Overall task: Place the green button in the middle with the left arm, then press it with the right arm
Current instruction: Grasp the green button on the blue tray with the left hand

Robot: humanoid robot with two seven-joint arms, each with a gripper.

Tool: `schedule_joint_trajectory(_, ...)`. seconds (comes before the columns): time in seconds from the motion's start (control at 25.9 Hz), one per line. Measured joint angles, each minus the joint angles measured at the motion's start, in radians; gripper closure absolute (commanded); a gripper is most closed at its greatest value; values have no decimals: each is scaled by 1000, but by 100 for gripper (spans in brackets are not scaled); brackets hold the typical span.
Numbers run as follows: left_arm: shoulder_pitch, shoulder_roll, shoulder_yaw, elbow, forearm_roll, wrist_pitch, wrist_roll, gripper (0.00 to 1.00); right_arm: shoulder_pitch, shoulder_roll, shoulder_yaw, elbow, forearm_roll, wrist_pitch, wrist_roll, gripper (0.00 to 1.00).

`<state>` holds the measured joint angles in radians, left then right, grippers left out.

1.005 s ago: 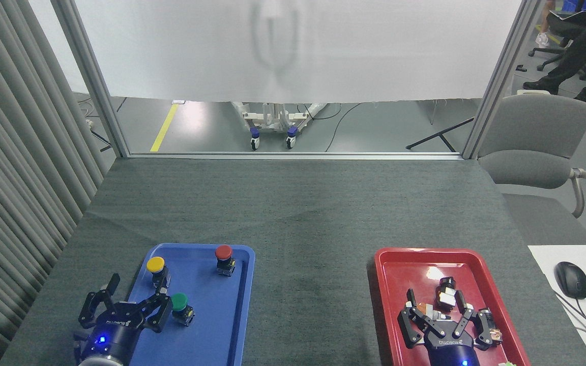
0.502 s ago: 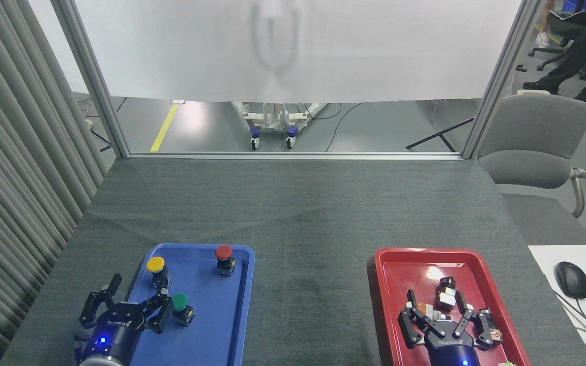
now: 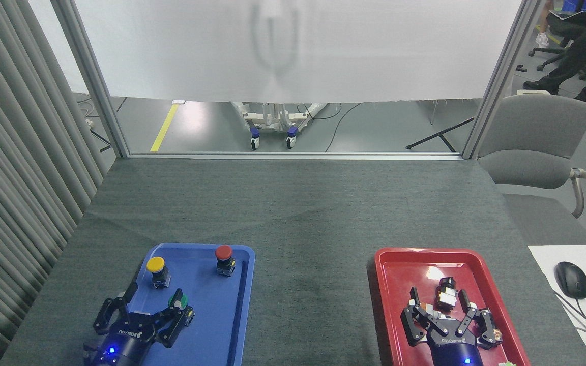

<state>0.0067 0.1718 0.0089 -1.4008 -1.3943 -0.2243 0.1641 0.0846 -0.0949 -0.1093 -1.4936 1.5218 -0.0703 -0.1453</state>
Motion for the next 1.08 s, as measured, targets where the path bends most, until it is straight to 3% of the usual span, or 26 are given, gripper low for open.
schedule_joint_trajectory(0.27,13,1,-48,21,-2,-4,3,1,5,-2,-3,0,0,-2,2,0)
schedule_joint_trajectory(0.85,-47,2,-72,200,-2,-26,1,2,7,10,8,-6,-1,-10,5,0)
schedule_joint_trajectory(1.08,-109,1,-78,281,0,-53,-9,22,16,13,14,-6,-2,-10,5,0)
